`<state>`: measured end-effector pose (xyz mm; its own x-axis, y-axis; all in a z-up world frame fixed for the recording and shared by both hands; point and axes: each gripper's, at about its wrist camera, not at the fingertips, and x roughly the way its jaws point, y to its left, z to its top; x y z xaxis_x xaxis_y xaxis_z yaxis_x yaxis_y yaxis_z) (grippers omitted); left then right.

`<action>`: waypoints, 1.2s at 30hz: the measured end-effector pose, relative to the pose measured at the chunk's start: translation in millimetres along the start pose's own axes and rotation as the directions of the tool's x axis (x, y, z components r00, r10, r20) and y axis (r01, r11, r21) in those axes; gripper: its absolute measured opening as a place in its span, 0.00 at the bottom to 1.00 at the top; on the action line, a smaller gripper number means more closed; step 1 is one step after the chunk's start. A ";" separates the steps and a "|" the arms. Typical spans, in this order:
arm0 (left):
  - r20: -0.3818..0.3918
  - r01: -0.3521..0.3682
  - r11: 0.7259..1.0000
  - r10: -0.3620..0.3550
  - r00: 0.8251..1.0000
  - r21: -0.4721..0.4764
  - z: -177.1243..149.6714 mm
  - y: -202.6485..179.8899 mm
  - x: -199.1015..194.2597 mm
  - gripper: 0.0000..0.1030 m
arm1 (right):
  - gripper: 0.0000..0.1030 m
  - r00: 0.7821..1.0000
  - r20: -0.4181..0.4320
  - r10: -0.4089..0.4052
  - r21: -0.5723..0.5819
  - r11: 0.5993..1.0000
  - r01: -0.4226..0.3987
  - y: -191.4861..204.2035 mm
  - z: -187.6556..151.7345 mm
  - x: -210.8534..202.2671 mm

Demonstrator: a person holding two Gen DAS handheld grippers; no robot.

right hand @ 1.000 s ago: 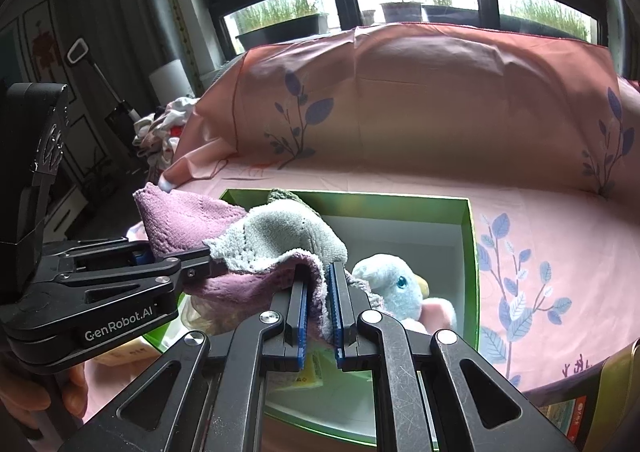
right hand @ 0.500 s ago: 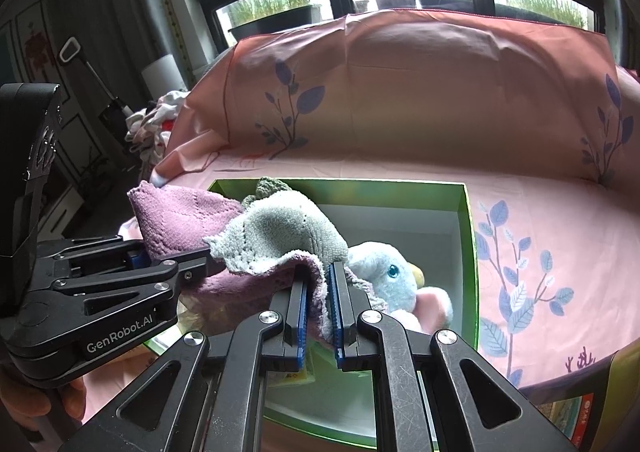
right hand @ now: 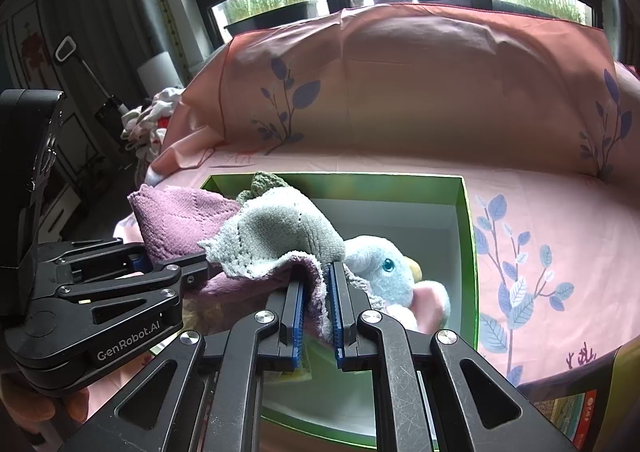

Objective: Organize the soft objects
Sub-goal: 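Lower both cloths into the box and open both grippers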

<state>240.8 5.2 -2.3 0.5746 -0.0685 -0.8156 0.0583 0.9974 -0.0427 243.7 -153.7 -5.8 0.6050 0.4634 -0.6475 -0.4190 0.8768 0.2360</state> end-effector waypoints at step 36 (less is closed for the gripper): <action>-0.022 -0.030 0.998 0.029 0.999 -0.048 -18.0 11.1 -16.0 0.80 | 0.56 0.989 -0.022 -0.146 -0.028 0.989 0.146 -5.7 -17.7 -33.1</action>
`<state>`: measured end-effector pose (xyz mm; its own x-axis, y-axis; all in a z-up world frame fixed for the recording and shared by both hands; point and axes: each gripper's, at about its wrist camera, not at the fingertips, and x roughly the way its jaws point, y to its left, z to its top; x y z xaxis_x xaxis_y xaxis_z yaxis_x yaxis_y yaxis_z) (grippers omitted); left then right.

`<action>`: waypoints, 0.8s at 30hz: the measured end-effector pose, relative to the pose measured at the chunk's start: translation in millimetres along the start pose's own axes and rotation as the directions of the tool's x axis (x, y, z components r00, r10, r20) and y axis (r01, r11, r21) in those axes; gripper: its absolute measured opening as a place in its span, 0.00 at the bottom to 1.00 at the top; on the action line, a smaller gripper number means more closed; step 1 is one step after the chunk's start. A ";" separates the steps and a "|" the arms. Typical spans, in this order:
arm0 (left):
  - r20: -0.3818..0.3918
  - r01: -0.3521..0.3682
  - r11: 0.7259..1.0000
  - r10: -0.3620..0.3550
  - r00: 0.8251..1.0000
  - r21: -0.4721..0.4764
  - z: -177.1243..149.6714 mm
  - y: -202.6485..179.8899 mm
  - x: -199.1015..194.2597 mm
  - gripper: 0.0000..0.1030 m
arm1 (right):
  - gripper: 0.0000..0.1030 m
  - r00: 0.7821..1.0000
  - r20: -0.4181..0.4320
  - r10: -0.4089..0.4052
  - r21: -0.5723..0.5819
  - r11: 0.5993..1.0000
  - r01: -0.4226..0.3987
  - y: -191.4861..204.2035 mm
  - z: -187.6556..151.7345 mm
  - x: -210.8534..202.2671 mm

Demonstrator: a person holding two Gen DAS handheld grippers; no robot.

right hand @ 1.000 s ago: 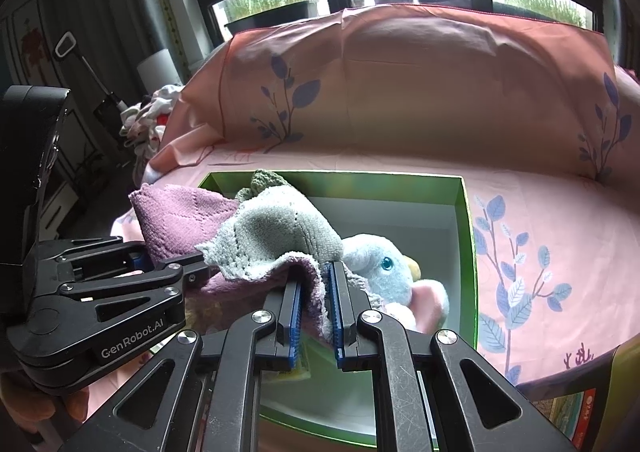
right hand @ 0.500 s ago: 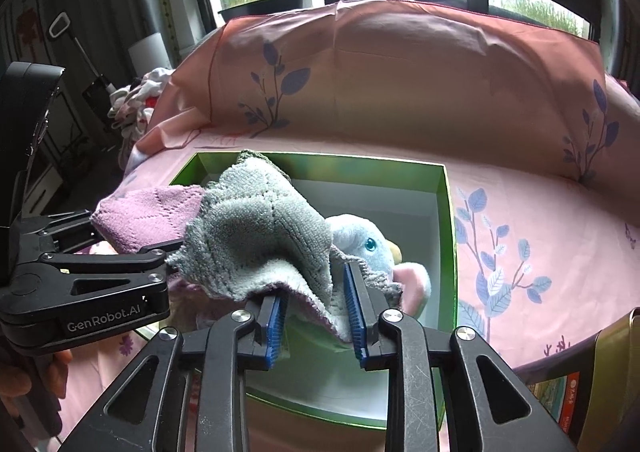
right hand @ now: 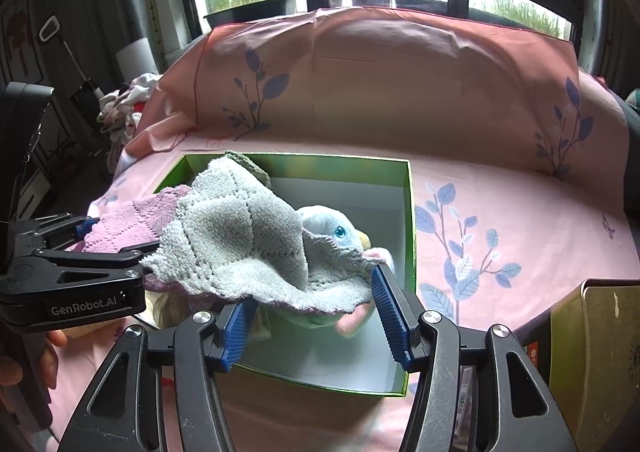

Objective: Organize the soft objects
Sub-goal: 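Lower both cloths into the box and open both grippers, then move both grippers toward the red-and-white knitted sock beside the box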

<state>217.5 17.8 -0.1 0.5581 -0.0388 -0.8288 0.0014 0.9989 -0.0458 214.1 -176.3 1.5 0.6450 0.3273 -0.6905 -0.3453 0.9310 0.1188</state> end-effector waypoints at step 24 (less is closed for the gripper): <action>0.094 0.010 1.000 -0.009 0.996 0.000 -28.9 -6.5 -72.5 0.99 | 0.77 0.994 0.109 -0.024 0.033 0.999 0.020 -2.1 -28.1 -87.3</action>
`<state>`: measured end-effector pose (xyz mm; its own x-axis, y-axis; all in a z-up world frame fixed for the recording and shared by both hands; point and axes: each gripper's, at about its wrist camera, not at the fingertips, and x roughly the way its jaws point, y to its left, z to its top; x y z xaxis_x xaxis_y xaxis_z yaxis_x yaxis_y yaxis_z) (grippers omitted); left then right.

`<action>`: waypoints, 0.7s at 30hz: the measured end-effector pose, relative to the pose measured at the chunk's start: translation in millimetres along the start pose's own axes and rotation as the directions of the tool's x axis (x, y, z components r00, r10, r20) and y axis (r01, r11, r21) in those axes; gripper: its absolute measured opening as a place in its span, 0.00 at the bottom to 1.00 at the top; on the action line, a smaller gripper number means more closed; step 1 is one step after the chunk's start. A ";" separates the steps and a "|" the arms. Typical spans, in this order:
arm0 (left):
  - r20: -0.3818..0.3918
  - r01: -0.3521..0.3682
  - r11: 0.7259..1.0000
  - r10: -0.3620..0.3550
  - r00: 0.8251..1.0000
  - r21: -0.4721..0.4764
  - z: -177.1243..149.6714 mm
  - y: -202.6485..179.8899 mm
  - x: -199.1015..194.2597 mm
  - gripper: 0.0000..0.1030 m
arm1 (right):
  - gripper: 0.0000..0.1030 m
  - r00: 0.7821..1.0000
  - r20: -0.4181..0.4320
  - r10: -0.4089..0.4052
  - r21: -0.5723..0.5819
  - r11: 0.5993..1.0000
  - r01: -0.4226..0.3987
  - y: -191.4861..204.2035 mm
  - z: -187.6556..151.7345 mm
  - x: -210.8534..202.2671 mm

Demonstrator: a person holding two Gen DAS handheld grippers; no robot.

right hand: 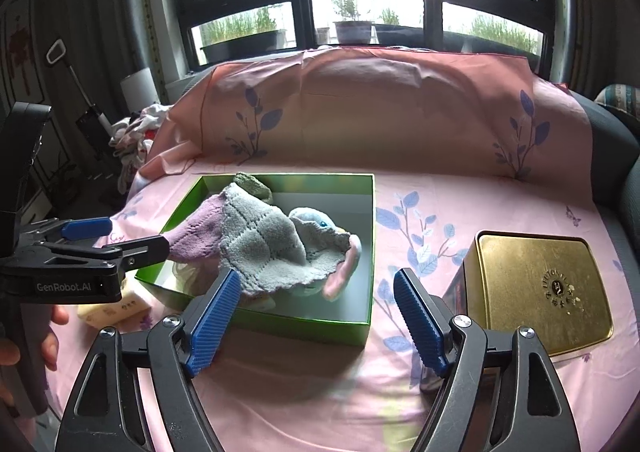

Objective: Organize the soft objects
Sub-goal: 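Move both grippers toward the red-and-white knitted sock beside the box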

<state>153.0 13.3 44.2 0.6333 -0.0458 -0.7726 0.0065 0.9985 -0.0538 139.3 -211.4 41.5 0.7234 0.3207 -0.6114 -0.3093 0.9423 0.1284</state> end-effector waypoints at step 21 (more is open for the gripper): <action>0.067 -0.025 0.999 0.023 0.998 0.028 -94.2 -15.2 -55.9 0.99 | 0.77 0.999 -0.011 0.051 -0.051 0.997 -0.051 30.7 -71.0 -47.8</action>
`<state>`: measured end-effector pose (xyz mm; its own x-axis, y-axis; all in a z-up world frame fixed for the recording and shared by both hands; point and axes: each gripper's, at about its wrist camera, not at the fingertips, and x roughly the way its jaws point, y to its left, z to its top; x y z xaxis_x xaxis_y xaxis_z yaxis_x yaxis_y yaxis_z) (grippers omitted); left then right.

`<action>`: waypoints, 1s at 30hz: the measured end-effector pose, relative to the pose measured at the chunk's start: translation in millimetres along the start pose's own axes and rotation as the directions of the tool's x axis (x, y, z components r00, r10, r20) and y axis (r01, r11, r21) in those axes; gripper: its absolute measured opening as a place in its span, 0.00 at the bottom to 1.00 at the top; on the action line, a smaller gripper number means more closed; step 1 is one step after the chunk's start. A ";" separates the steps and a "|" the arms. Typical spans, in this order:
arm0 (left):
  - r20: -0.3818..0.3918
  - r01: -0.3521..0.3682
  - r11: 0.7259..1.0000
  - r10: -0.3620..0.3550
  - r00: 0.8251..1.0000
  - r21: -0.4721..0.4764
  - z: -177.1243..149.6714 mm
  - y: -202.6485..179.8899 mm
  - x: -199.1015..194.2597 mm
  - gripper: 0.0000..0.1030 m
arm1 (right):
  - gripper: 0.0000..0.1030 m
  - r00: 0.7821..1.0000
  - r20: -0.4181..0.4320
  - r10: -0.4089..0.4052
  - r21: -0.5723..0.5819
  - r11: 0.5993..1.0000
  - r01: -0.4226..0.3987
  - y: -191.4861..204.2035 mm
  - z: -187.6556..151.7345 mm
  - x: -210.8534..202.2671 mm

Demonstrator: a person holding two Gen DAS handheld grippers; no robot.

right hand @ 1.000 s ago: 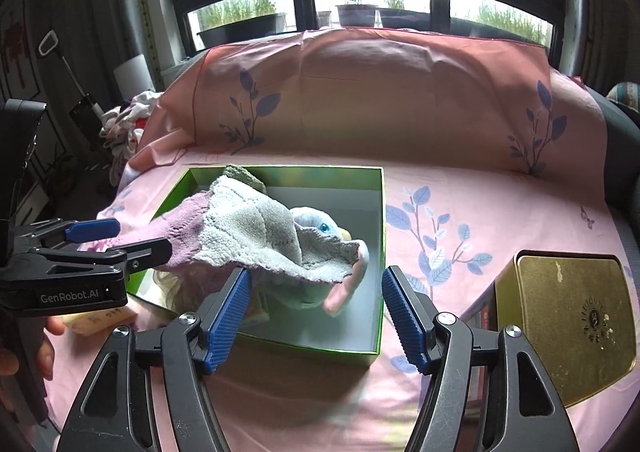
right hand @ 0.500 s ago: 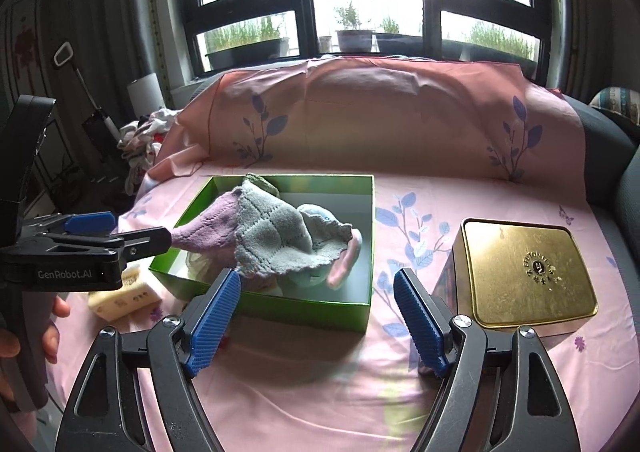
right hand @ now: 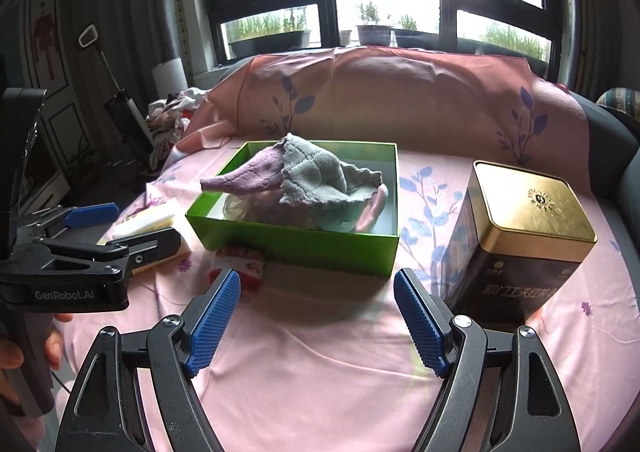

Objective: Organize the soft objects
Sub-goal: 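Move both grippers toward the red-and-white knitted sock beside the box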

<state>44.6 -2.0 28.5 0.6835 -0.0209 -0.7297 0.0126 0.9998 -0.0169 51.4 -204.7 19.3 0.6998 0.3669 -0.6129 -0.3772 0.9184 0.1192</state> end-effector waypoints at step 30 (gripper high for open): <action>-0.091 0.020 0.994 -0.030 0.995 -0.112 -34.7 32.4 36.6 0.99 | 0.77 0.992 -0.112 0.065 -0.007 0.998 -0.067 24.7 -36.7 55.6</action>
<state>44.8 29.6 -22.5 0.6133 -0.0513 -0.7882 -0.0554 0.9926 -0.1077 58.7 -167.0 -40.5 0.6016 0.4075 -0.6870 -0.4271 0.8909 0.1544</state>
